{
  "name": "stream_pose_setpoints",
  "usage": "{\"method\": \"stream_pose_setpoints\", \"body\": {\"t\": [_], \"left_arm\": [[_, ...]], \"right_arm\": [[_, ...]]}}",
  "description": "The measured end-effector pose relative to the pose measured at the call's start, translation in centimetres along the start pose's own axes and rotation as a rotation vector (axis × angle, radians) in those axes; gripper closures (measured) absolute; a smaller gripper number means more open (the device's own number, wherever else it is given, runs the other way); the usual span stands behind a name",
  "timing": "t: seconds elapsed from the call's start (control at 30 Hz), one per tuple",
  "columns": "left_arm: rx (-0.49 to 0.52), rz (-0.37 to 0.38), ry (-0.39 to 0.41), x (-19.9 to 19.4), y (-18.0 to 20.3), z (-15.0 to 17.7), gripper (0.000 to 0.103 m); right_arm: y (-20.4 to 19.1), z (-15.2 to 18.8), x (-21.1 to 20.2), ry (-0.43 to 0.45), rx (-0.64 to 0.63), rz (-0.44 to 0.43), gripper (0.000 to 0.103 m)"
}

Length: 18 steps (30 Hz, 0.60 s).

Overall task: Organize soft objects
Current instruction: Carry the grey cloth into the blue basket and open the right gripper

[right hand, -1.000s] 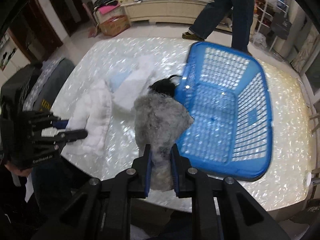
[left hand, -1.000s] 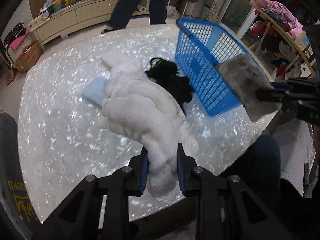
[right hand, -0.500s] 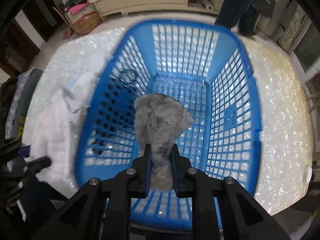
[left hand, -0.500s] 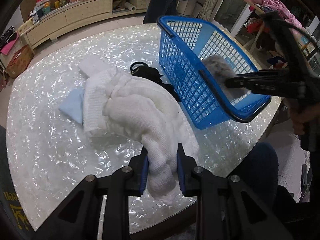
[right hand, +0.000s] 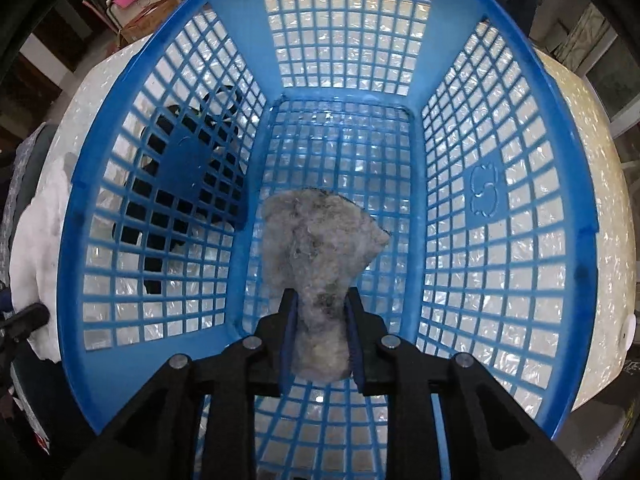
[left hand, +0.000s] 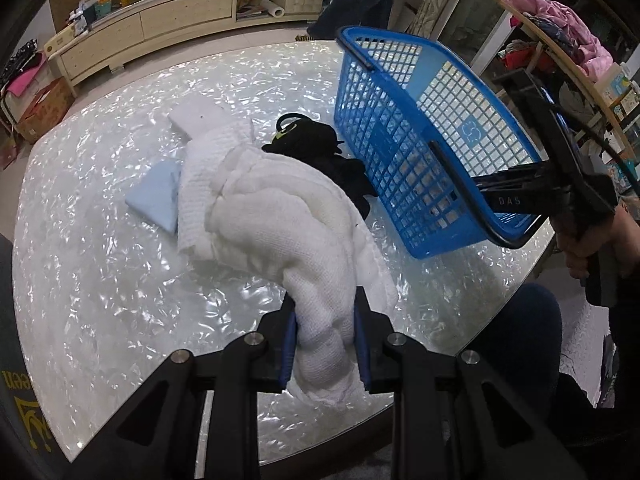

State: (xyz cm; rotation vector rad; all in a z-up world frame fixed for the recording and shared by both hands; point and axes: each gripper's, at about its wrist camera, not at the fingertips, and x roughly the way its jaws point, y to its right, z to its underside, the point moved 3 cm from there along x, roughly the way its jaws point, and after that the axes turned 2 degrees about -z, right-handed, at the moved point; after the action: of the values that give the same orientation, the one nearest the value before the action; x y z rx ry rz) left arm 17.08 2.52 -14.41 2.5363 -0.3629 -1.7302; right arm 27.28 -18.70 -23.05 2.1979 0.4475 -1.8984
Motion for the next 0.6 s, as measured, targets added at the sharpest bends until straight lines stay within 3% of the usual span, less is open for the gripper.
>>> {"method": "stream_pose_setpoints", "body": {"t": [0.13, 0.23, 0.3, 0.43, 0.47, 0.53, 0.6], "left_arm": [[0.008, -0.006, 0.006, -0.5, 0.6, 0.1, 0.081], [0.015, -0.007, 0.015, -1.0, 1.1, 0.1, 0.081], [0.023, -0.014, 0.023, -1.4, 1.5, 0.0, 0.081], [0.036, -0.021, 0.039, -2.2, 2.2, -0.3, 0.081], [0.04, -0.023, 0.042, -2.4, 2.4, -0.4, 0.081], [0.052, -0.027, 0.05, -2.9, 3.0, -0.7, 0.081], [0.063, -0.021, 0.057, -3.3, 3.7, -1.1, 0.081]], "right_arm": [[0.7, 0.1, -0.4, 0.017, -0.021, 0.012, 0.049], [0.9, 0.6, -1.1, 0.031, -0.017, -0.018, 0.035], [0.5, 0.8, -2.0, 0.054, -0.026, -0.023, 0.027], [0.6, 1.7, -4.1, 0.106, -0.049, 0.002, 0.023], [0.5, 2.0, -4.8, 0.117, -0.049, -0.014, 0.019], [0.3, 2.5, -5.9, 0.141, -0.055, -0.019, 0.0], [0.0, 3.1, -7.2, 0.174, -0.077, 0.019, 0.0]]}}
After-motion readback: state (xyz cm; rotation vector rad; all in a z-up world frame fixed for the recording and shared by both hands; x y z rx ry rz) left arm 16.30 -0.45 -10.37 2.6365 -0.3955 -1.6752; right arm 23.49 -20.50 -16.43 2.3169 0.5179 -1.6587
